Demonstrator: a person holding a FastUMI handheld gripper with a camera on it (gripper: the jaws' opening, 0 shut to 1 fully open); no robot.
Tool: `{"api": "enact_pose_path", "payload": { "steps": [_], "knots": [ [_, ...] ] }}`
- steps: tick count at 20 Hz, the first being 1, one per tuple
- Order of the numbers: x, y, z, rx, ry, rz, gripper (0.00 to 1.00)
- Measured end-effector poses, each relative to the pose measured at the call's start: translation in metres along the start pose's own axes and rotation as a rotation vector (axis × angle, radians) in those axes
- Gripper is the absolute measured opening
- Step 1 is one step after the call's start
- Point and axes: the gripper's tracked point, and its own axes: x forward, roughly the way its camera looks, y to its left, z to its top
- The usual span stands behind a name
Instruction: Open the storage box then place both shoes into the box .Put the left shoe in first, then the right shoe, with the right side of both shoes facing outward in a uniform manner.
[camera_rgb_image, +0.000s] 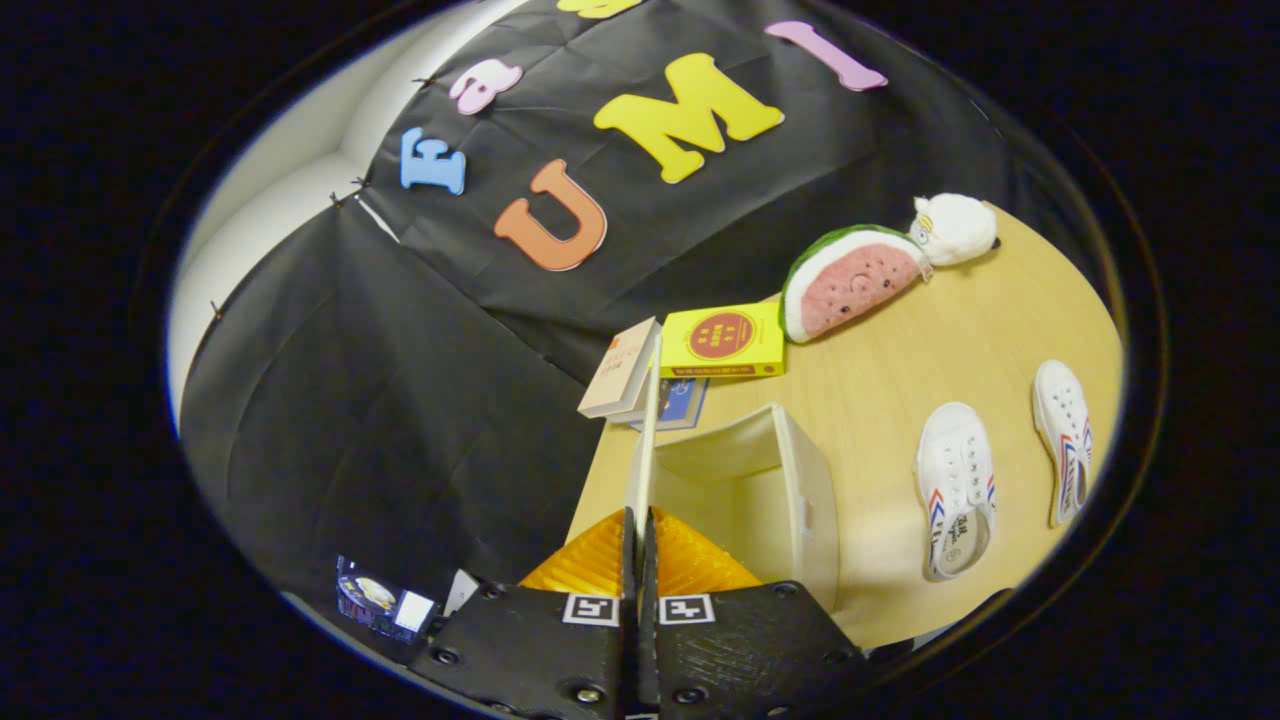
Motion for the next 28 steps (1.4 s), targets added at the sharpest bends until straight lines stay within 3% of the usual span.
{"api": "enact_pose_path", "payload": {
  "steps": [4, 10, 15, 19, 22, 25, 28],
  "knots": [
    [0.015, 0.076, -0.004, -0.114, -0.001, 0.060, 0.00],
    [0.061, 0.143, -0.030, -0.223, 0.029, 0.102, 0.00],
    [0.083, 0.167, -0.044, -0.327, 0.036, 0.099, 0.22],
    [0.088, 0.167, -0.042, -0.322, 0.021, 0.075, 0.75],
    [0.082, 0.157, -0.033, -0.335, -0.010, 0.050, 0.80],
    [0.068, 0.136, -0.017, -0.400, -0.081, -0.017, 0.80],
    [0.048, 0.110, 0.001, -0.489, -0.165, -0.103, 0.87]
  ]
}}
